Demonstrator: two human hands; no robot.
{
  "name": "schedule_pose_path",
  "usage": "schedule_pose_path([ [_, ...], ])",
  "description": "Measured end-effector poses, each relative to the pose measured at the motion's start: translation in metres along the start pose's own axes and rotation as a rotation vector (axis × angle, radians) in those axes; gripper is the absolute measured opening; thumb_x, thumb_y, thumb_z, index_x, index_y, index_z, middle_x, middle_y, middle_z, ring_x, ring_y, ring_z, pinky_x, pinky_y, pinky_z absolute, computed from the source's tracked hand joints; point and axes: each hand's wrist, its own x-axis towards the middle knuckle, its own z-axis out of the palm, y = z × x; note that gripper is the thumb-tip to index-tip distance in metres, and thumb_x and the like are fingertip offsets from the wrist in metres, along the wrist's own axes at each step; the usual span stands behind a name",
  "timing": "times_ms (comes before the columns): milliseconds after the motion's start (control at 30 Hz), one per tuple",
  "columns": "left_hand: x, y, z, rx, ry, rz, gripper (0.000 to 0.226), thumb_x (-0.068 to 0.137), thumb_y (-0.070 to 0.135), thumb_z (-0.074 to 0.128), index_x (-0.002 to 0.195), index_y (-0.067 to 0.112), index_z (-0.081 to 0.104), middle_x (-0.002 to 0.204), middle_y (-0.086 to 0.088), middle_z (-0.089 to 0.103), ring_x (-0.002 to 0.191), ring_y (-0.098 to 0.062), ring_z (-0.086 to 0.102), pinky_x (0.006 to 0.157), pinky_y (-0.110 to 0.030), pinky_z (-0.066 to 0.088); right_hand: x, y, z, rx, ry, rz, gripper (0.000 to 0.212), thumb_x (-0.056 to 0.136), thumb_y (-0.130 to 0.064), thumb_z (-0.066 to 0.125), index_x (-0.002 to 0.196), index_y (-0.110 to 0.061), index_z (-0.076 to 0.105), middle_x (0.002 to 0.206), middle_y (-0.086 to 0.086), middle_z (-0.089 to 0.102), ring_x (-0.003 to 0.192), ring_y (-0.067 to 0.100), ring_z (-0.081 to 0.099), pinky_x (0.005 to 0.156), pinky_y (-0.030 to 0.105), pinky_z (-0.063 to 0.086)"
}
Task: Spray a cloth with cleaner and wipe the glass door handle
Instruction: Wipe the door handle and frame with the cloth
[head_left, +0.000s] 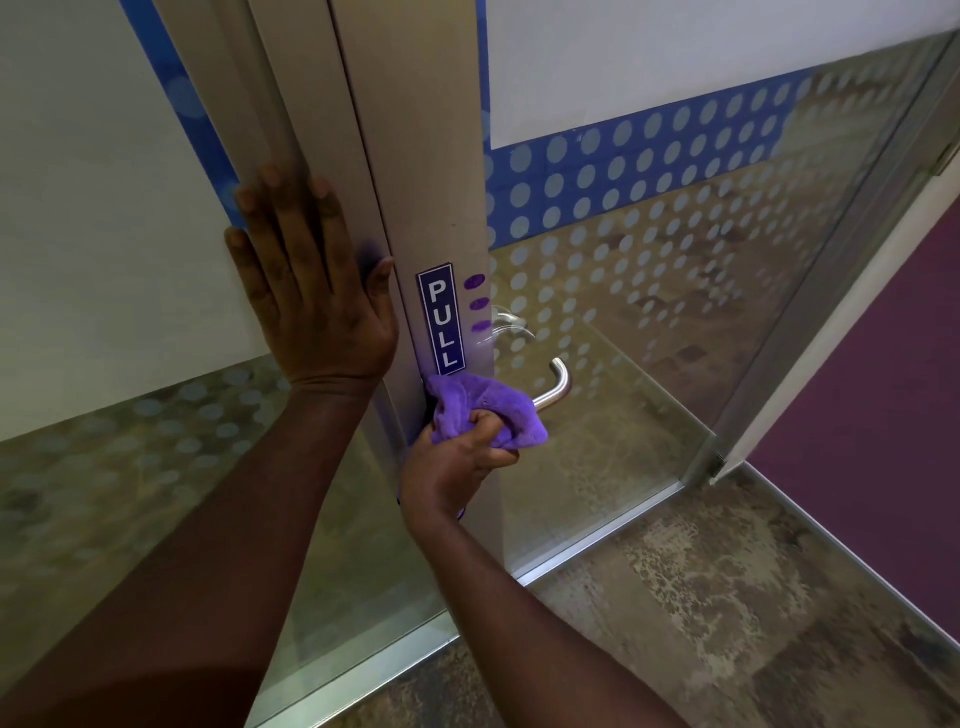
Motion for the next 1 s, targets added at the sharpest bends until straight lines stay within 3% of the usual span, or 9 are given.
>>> schedule_pose_path([
  [233, -0.001, 0.000, 0.000, 0.002, 0.019, 0.016, 0.061, 0.097, 0.040, 0.040, 0.144, 0.003, 0.030, 0.140, -0.032, 0.041, 0.133, -0.045, 0.026, 0.120, -0.042, 0.002, -0.002, 0.013, -0.005, -0.107, -0.044, -0.112, 0.044, 0.072, -0.011, 0.076, 0.109, -0.013, 0.052, 0.120, 0.023, 0.036, 0.098, 0.044, 0.055, 0.089, 0.040, 0.050],
  [367, 0.000, 0.000, 0.001, -0.002, 0.026, 0.011, 0.063, 0.096, 0.040, 0.043, 0.145, 0.003, 0.028, 0.141, -0.032, 0.040, 0.133, -0.045, 0.026, 0.120, -0.042, 0.002, 0.001, 0.022, -0.015, -0.185, -0.086, -0.224, 0.058, 0.067, -0.007, 0.078, 0.104, -0.026, 0.038, 0.120, 0.026, 0.040, 0.095, 0.043, 0.057, 0.086, 0.039, 0.050],
  [600, 0.000, -0.001, 0.000, 0.011, 0.023, 0.011, 0.063, 0.097, 0.039, 0.043, 0.146, 0.003, 0.026, 0.141, -0.033, 0.040, 0.132, -0.048, 0.032, 0.120, -0.043, 0.004, 0.006, 0.046, -0.037, -0.338, -0.240, -0.343, 0.045, 0.068, -0.008, 0.073, 0.110, -0.017, 0.058, 0.138, 0.026, 0.030, 0.106, 0.042, 0.055, 0.096, 0.038, 0.046],
  [800, -0.001, 0.000, -0.001, 0.013, 0.016, 0.006, 0.062, 0.097, 0.039, 0.042, 0.145, 0.003, 0.029, 0.141, -0.032, 0.040, 0.132, -0.049, 0.033, 0.120, -0.043, 0.006, 0.017, 0.059, -0.057, -0.380, -0.263, -0.514, 0.046, 0.060, -0.004, 0.074, 0.101, -0.019, 0.061, 0.131, 0.029, 0.045, 0.105, 0.048, 0.055, 0.089, 0.047, 0.050],
  [900, -0.001, 0.000, -0.001, 0.012, 0.018, 0.008, 0.062, 0.097, 0.039, 0.042, 0.145, 0.002, 0.028, 0.141, -0.033, 0.040, 0.131, -0.049, 0.033, 0.119, -0.043, 0.006, 0.026, 0.069, -0.067, -0.456, -0.273, -0.562, 0.041, 0.066, 0.000, 0.073, 0.102, -0.018, 0.067, 0.133, 0.025, 0.047, 0.114, 0.045, 0.053, 0.093, 0.047, 0.047],
  [1000, -0.001, 0.000, -0.001, 0.008, 0.021, 0.007, 0.062, 0.098, 0.040, 0.040, 0.146, 0.003, 0.028, 0.141, -0.033, 0.040, 0.132, -0.049, 0.033, 0.119, -0.043, 0.007, 0.035, 0.076, -0.076, -0.503, -0.255, -0.594, 0.042, 0.059, 0.001, 0.073, 0.096, -0.017, 0.067, 0.126, 0.025, 0.052, 0.107, 0.045, 0.056, 0.088, 0.049, 0.049],
])
